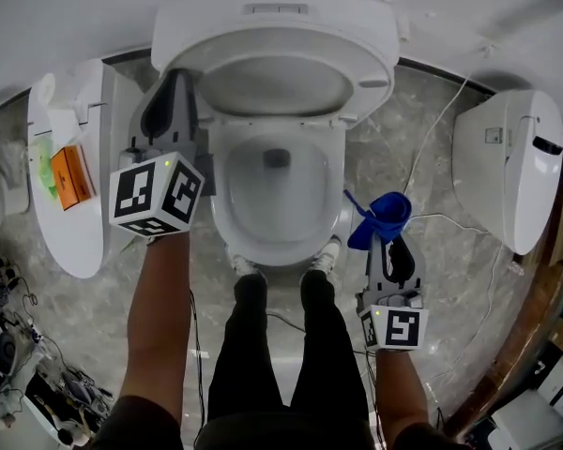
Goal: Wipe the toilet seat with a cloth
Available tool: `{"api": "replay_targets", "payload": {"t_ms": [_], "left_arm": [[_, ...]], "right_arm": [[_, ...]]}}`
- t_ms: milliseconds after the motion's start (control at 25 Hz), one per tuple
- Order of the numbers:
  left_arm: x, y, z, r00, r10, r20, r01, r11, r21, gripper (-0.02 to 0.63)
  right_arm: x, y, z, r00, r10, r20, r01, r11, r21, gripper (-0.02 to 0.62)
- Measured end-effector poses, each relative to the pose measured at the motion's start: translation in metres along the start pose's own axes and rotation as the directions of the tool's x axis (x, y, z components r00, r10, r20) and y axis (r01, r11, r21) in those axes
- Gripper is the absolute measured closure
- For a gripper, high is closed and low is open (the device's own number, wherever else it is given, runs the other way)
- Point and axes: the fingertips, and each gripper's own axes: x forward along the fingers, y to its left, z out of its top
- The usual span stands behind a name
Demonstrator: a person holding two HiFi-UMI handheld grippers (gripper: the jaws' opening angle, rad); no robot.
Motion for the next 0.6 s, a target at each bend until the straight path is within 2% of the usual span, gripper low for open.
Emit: {"api": "replay_targets", "payload": {"t_ms": [120, 280, 440, 600], "left_arm": [[0.0, -0.001, 0.0, 1.0, 0.016, 0.007, -0.016, 0.999, 0.05, 0.586], [0.0, -0.001, 0.0, 1.0, 0.019, 0.017, -0.02, 0.998, 0.061, 0.586], [-0.003, -0.006, 0.0, 0.999, -0.039, 0.023, 0.038, 0.999, 0.027, 0.585], [-0.017, -0.012, -0.006, 0.996, -0.08, 0.026, 0.079, 0.996, 0.035, 0.584]], "right_arm": [[0.005, 0.002, 0.0, 1.0, 0.012, -0.002, -0.012, 1.0, -0.014, 0.503], [0.016, 0.004, -0.001, 1.0, 0.021, -0.008, -0.021, 0.999, -0.029, 0.503], [0.028, 0.008, -0.004, 1.0, 0.024, -0.015, -0.025, 0.999, -0.047, 0.503], [0.045, 0.014, -0.014, 0.999, 0.036, -0.034, -0.039, 0.996, -0.078, 0.503]]}}
